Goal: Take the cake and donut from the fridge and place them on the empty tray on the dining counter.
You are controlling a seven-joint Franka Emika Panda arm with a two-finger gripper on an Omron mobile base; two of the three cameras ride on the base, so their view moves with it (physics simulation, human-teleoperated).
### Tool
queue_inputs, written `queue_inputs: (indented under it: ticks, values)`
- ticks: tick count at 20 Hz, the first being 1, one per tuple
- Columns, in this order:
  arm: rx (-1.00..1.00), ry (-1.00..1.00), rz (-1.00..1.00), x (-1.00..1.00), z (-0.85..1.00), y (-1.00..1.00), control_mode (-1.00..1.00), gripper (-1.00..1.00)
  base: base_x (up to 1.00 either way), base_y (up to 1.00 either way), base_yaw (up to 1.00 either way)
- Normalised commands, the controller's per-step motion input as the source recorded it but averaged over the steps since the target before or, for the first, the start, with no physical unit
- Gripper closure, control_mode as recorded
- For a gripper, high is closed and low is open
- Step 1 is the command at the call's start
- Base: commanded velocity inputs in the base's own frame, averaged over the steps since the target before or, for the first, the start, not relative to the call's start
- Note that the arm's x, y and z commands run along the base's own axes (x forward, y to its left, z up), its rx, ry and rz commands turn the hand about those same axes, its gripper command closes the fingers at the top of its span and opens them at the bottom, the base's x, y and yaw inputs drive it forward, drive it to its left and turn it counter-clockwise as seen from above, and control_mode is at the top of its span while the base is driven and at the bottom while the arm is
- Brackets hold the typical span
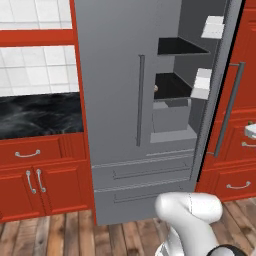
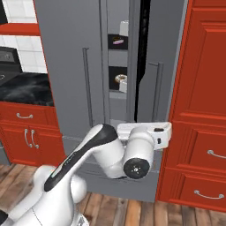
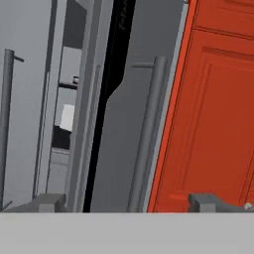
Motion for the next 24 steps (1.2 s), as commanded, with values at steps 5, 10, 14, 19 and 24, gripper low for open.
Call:
queue_inputs:
  ticks: [5,10,14,19,24]
  values:
    - [-0.39,-0.14,-0.07,-0.09,0.6,0.99,-1.0,-1.0,0.0,0.0,0.0]
    - [-0.41,-0.02,-0.06,-0.02,0.66,1.0,-1.0,-1.0,0.0,0.0,0.0]
    - [-0.42,0.0,-0.08,0.0,0.38,1.0,-1.0,-1.0,0.0,0.0,0.0]
    - [-0.42,0.11,-0.11,0.21,0.05,0.98,-1.0,-1.0,0.0,0.0,0.0]
    - [-0.33,0.32,-0.32,0.58,-0.02,0.47,-1.0,-1.0,0.0,0.0,0.0]
